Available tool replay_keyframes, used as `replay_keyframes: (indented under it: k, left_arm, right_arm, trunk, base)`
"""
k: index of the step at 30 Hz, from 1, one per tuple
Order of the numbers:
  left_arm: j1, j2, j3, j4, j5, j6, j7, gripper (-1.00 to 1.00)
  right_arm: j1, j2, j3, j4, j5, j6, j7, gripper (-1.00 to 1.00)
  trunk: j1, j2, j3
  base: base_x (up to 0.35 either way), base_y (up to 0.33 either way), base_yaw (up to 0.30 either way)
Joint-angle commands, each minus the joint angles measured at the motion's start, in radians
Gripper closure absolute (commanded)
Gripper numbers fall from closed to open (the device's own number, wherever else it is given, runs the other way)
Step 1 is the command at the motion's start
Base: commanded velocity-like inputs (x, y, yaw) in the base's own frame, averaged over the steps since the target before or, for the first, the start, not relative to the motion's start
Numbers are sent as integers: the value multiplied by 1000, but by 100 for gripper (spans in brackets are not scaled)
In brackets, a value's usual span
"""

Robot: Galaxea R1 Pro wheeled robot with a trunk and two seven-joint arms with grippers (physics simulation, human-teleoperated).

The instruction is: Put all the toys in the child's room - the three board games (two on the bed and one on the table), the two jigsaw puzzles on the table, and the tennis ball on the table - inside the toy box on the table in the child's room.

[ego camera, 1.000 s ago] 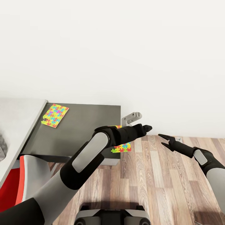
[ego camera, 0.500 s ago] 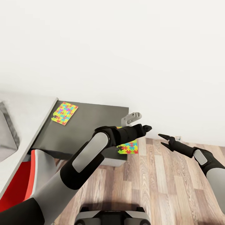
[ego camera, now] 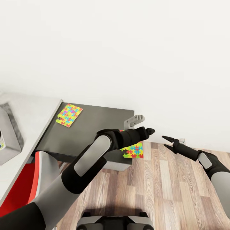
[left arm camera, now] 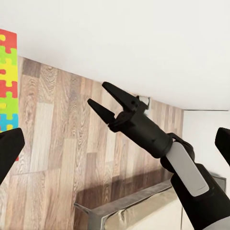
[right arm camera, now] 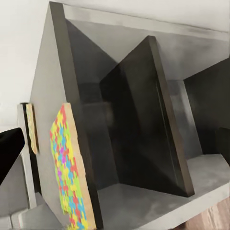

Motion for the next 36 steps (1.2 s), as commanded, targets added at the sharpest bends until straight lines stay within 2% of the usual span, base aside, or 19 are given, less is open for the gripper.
replay_keyframes:
  k: [1, 12, 21, 27, 36]
  left_arm:
    - [-1, 0, 0, -1, 6, 2, 8, -100]
    - [-1, 0, 1, 0, 6, 2, 10, -100]
    - [-1, 0, 1, -4, 9, 2, 8, -100]
    - [1, 0, 10, -7, 12, -4, 4, -100]
    - [-2, 2, 41, -9, 29, -11, 3, -100]
  right_arm:
    - [-1, 0, -3, 1, -1, 6, 12, -100]
    - [1, -3, -2, 5, -1, 7, 78, -100]
    - [2, -8, 7, 20, 0, 14, 172, -100]
    - [2, -9, 36, 29, 1, 29, 239, -100]
    - [2, -12, 77, 34, 3, 40, 276, -100]
  trunk:
    - [1, -2, -1]
    - [1, -2, -1]
    - [1, -2, -1]
    - [1, -2, -1]
    - [1, -2, -1]
  base:
    - [0, 0, 18]
    - [0, 0, 9]
    - [0, 0, 2]
    - [0, 0, 0]
    - [0, 0, 0]
